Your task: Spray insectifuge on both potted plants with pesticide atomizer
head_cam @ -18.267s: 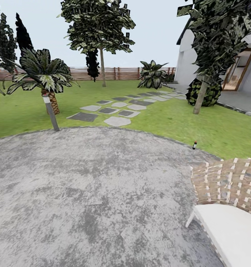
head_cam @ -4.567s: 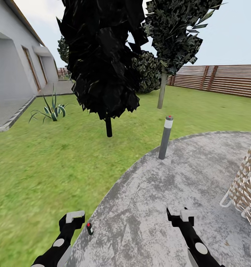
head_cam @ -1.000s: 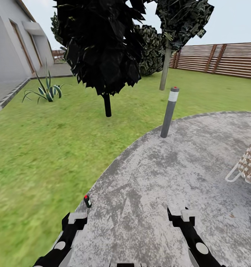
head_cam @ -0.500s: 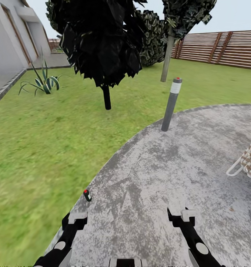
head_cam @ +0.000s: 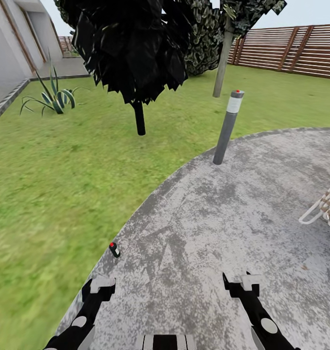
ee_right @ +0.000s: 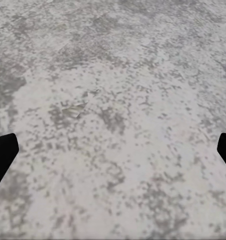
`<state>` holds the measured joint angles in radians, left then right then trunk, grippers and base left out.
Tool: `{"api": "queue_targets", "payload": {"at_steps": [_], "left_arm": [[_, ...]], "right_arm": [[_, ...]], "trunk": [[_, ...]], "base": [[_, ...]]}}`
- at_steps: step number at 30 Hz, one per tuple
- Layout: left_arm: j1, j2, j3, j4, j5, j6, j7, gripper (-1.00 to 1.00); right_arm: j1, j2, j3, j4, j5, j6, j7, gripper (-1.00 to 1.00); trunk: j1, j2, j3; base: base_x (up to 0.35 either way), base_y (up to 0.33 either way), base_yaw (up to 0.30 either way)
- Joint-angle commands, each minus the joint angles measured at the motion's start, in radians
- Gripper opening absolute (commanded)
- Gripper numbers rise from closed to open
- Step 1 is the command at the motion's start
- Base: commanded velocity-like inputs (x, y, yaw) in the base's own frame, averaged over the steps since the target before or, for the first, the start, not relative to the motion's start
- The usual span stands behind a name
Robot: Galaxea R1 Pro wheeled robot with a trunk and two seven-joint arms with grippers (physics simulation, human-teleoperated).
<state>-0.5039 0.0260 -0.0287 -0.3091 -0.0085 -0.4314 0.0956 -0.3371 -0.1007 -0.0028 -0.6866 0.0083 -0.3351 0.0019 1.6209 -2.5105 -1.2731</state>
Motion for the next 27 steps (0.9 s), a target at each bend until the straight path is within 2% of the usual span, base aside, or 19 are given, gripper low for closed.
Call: {"api": "queue_targets", "payload": {"at_steps": [1,9,27], "left_arm": [[0.0,0.0,-0.002,0.0,-0.001,-0.003,0.006,1.0],[-0.001,0.0,-0.003,-0.011,-0.001,-0.003,0.011,1.0],[-0.001,0.001,-0.005,-0.007,-0.002,-0.004,0.016,1.0]], "right_arm": [[0.0,0.0,0.0,0.003,0.001,-0.003,0.0,1.0],[0.0,-0.002,0.0,0.05,-0.002,-0.005,-0.006,1.0],[0.0,-0.004,0.001,0.051,-0.004,-0.004,-0.001,1.0]], "trunk": [[0.0,0.0,-0.001],[0.0,0.0,-0.001],[0.0,0.0,-0.001]], "base": [[0.0,0.0,0.0],[0.048,0.0,0.0],[0.306,0.0,0.0]]}}
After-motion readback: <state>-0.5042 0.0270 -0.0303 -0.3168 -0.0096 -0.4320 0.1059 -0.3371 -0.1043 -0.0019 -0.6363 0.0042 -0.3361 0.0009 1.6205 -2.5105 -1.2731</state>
